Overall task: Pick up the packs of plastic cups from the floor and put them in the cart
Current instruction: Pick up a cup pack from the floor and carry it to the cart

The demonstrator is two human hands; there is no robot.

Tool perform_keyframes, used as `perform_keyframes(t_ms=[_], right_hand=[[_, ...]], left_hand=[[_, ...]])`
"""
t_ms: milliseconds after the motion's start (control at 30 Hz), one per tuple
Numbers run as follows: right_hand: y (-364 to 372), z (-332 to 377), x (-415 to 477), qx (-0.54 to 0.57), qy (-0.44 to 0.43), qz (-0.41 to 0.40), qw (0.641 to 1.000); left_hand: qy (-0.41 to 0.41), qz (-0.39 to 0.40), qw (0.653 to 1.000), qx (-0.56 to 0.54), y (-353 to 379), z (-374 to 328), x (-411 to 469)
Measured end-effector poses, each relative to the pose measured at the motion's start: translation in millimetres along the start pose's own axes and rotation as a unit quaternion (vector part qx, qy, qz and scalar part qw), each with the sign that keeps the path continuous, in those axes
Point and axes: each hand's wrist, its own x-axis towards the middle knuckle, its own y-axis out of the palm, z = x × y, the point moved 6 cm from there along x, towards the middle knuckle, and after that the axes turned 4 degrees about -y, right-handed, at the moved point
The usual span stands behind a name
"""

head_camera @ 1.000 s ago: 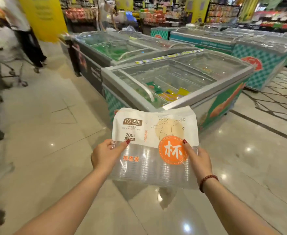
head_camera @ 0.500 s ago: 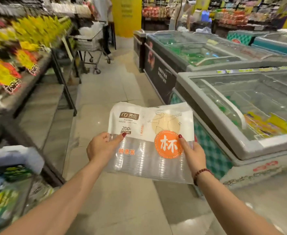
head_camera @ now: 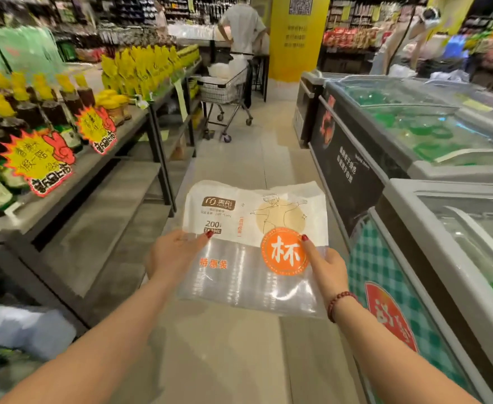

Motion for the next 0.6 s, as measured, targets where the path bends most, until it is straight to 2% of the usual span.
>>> perform_keyframes(t_ms=[233,433,600], right_hand=[[43.5,36.4,131.6,-0.009,-0.007,0.03,0.999],[105.4,53.5,259.9,0.003,-0.012,0.033,0.999],[161.4,80.3,366.2,0.006,-0.007,0.032,0.999]], left_hand=[[-0.011,-0.02,1.0,-0.016,43.0,-59.2,101.7],[-0.025,-0.015,0.999,-0.026,84.0,-82.7,231.4],[-0.015,-0.009,1.0,0.007,113.0,-123.7,347.3]])
